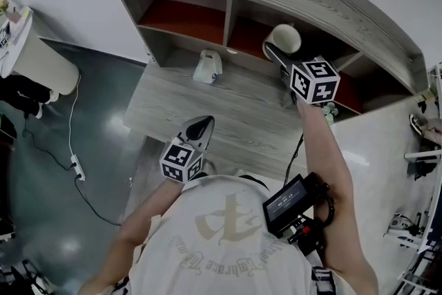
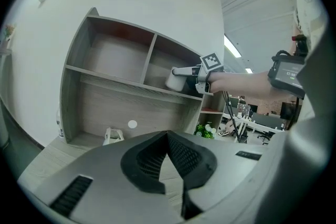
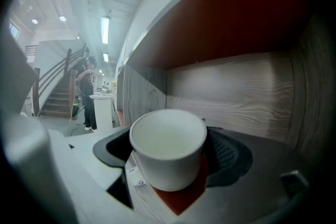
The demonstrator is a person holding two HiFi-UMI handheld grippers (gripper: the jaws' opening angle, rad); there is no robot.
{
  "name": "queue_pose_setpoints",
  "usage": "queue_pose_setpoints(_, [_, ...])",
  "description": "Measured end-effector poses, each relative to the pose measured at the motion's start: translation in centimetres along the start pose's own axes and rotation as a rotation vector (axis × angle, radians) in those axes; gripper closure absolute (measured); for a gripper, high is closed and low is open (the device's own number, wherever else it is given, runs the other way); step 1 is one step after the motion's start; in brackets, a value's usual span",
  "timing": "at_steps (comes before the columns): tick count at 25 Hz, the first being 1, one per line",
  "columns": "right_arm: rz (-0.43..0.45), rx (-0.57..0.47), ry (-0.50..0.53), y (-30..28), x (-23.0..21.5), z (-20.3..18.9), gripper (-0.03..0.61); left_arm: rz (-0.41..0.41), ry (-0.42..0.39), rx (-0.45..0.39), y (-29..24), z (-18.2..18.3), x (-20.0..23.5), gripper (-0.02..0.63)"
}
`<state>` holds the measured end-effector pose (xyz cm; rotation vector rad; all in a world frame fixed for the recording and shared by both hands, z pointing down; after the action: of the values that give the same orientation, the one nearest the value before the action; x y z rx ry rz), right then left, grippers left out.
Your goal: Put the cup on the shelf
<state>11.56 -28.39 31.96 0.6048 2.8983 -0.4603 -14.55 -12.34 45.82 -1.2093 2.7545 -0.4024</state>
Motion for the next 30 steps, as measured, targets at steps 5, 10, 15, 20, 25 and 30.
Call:
queue_pose_setpoints(5, [-0.022, 0.002, 0.007, -0.9, -0.1, 0.2, 0.158, 0.015, 0.005, 0.008, 0.5, -0.4, 0.4, 0.612])
queue_pose_setpoints(10, [-0.039, -0.002, -0.026, -1.6, -0.5, 0.1, 0.158, 0.023, 0.009, 0.016, 1.0, -0.6, 0.6, 0.612])
queue_pose_setpoints(15, [-0.059, -0.019, -0.053, -2.1, -0.8, 0.1, 0.156, 0.026, 0.009, 0.022, 1.2, -0.8, 0.7, 0.612])
queue_pose_setpoints(20, [-0.064, -0.042, -0.072, -2.4, -1.2, 0.0, 0.156, 0.027, 0.009, 0.030, 1.5, -1.1, 0.8, 0.612])
queue_pose_setpoints(25, [-0.067, -0.047, -0.074, -2.7, -1.4, 0.1, 0.155, 0.031, 0.010, 0.036, 1.8, -1.2, 1.0, 0.612])
queue_pose_setpoints(30, [-0.055, -0.052, -0.084, -2.9, -1.4, 0.0, 0.152, 0.027, 0.015, 0.039, 1.7, -1.3, 1.0, 0.612])
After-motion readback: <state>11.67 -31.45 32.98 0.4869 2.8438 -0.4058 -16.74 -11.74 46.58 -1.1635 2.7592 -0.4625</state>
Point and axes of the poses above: the fingertips, and each gripper's own axes: y backward along the fingers, x to its left, z out of its top, the point moved 7 cm from there along y, backward along the fingers, and after that the axes turned 14 degrees about -y, right-handed, at the moved point
